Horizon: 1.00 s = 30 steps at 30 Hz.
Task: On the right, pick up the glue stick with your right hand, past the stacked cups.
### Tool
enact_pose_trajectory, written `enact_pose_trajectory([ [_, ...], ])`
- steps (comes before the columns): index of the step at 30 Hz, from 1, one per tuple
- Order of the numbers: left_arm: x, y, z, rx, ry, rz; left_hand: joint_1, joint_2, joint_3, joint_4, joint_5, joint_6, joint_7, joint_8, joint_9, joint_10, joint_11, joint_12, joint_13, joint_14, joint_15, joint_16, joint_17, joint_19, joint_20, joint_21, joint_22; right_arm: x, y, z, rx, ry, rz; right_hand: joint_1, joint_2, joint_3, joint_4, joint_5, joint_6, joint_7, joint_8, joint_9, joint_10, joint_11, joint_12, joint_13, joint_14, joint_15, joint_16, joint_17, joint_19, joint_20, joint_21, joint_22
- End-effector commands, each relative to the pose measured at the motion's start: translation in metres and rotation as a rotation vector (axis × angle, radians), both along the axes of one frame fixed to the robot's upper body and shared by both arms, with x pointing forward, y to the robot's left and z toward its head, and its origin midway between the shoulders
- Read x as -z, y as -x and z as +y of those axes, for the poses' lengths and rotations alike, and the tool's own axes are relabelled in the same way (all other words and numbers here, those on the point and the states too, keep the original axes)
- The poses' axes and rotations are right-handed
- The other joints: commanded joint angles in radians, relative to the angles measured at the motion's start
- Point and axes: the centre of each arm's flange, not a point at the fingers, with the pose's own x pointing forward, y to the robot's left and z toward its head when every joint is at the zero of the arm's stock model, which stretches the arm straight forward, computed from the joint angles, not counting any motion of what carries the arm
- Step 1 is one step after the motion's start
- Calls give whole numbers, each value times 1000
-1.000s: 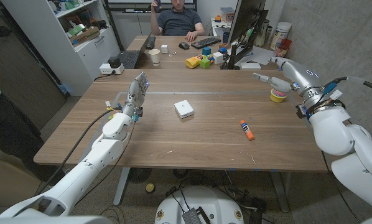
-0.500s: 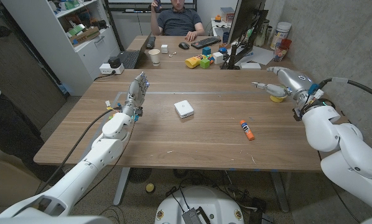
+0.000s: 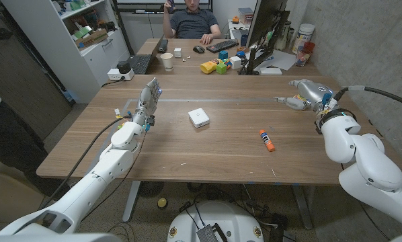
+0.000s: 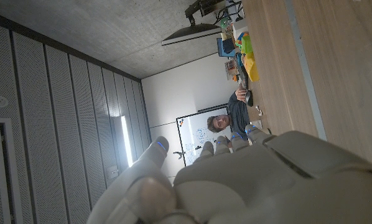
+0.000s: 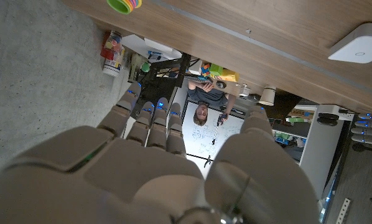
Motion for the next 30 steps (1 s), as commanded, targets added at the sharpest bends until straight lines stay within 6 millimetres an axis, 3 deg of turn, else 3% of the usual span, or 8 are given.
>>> enact_pose_trajectory([
  [1, 0, 0, 0, -1, -2, -4, -4, 6, -4, 0, 7, -33, -2, 5, 6, -88, 1, 6, 3, -114, 1, 5, 2, -3, -2, 6, 2, 7, -5, 4, 52, 25, 110, 21, 1, 4, -9, 11, 8, 1, 4, 5, 12, -4, 5, 2, 3, -10, 1, 2, -7, -2, -2, 1],
  [7, 0, 0, 0, 0, -2, -5, -5, 5, -5, 0, 7, -33, -3, 5, 6, -87, 2, 6, 3, -114, 1, 5, 2, -3, -2, 6, 2, 12, -12, 5, 58, 38, 205, 48, 2, 3, -16, 18, -26, 4, -13, 5, -22, 3, -11, 3, -4, -16, 0, 2, 5, -8, 8, 1],
  [10, 0, 0, 0, 2, -3, -5, -5, 5, -5, 0, 7, -34, -3, 5, 6, -87, 1, 6, 3, -113, 1, 5, 2, -3, -2, 6, 2, 13, -14, 5, 60, 35, 235, 65, 1, 1, -19, 23, -33, 3, -16, 6, -31, 4, -14, 4, 10, -65, 6, 1, 11, -13, 11, 2],
  [15, 0, 0, 0, 1, -4, -5, -5, 5, -5, 0, 7, -34, -3, 5, 6, -88, 1, 6, 3, -114, 1, 5, 2, -3, -2, 6, 2, 15, -17, 6, 70, 49, 269, 72, 0, -1, -20, 25, -40, 1, -19, 6, -35, 2, -15, 4, 11, -67, 5, 1, 15, -13, 12, 2],
  [22, -1, 0, 1, -1, -6, -6, -5, 5, -6, 0, 7, -34, -3, 5, 6, -87, 1, 6, 3, -113, 1, 5, 2, -3, -2, 6, 2, 17, -22, 8, 73, 53, 323, 91, 4, -1, -21, 30, -45, 0, -20, 7, -40, 3, -16, 4, 17, -70, 6, 1, 58, -15, 27, 4],
  [26, -1, 1, 0, -2, -6, -6, -5, 4, -6, 0, 7, -34, -3, 5, 6, -87, 1, 6, 3, -113, 1, 5, 2, -3, -2, 6, 2, 16, -25, 10, 84, 65, 357, 110, 11, -1, -21, 34, -54, 1, -22, 7, -54, 6, -20, 5, 27, -58, 9, 1, 96, 2, 38, 6],
  [28, -1, 1, 0, -2, -8, -6, -5, 4, -6, 0, 7, -34, -3, 5, 6, -87, 1, 6, 3, -113, 1, 5, 2, -3, -2, 6, 2, 16, -26, 11, 80, 66, 376, 119, 12, -4, -20, 36, -63, -4, -25, 8, -64, -2, -22, 6, 31, -61, 9, 2, 121, 26, 45, 9],
  [30, -1, 1, 0, -2, -8, -7, -5, 4, -6, 0, 7, -34, -3, 5, 6, -87, 1, 6, 3, -113, 1, 5, 2, -3, -2, 6, 2, 16, -27, 13, 82, 75, 391, 122, 13, -5, -19, 36, -66, -9, -25, 8, -68, -4, -22, 6, 34, -67, 10, 2, 127, 29, 46, 9],
])
